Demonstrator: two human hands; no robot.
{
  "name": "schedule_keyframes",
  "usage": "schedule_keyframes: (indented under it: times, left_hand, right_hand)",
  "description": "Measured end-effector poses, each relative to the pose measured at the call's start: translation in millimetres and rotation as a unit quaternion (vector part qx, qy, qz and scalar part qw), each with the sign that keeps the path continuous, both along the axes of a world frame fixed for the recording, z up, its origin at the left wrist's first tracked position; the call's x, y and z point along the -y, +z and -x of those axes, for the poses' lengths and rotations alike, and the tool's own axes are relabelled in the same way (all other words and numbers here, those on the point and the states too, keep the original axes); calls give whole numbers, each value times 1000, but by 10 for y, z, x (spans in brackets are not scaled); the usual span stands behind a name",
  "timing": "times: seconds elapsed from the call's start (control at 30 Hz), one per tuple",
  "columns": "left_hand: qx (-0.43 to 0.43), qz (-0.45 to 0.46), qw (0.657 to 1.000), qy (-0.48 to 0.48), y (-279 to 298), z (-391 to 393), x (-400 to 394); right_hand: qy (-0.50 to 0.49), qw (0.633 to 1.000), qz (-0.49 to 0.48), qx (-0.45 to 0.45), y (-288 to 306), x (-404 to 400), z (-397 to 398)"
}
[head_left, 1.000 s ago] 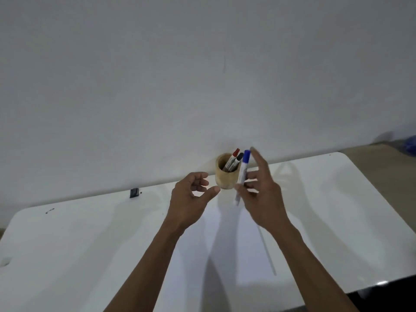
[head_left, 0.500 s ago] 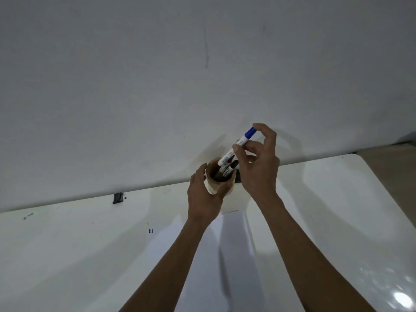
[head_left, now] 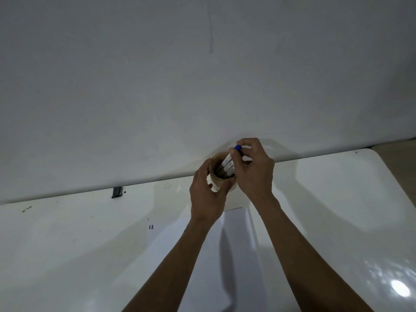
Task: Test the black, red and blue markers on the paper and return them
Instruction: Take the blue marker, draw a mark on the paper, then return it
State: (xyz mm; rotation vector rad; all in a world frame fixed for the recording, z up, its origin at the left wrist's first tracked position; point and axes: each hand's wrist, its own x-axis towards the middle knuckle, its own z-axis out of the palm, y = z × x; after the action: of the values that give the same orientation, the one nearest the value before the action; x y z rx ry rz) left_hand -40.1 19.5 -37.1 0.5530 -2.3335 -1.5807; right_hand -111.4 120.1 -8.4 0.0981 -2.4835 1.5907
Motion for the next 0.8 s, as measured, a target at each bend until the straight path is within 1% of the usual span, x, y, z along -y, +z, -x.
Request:
schedule_keyframes:
  times: [0.27, 0.43, 0.67, 0.8]
  left_hand:
    - [-11, -31, 999, 0, -50, -12, -3]
    - [-16, -41, 999, -1, -46, -12, -8]
    - [-9, -32, 999, 1, 50, -24, -18]
    - [6, -20, 1000, 1, 118, -36, -19]
  right_hand:
    - [13, 1000, -5, 4, -21, -1, -44]
    - [15, 1000, -7, -9, -10, -12, -72]
    - [6, 1000, 5, -14, 4, -60, -84]
    - [-4, 999, 38, 6, 49, -124, -106]
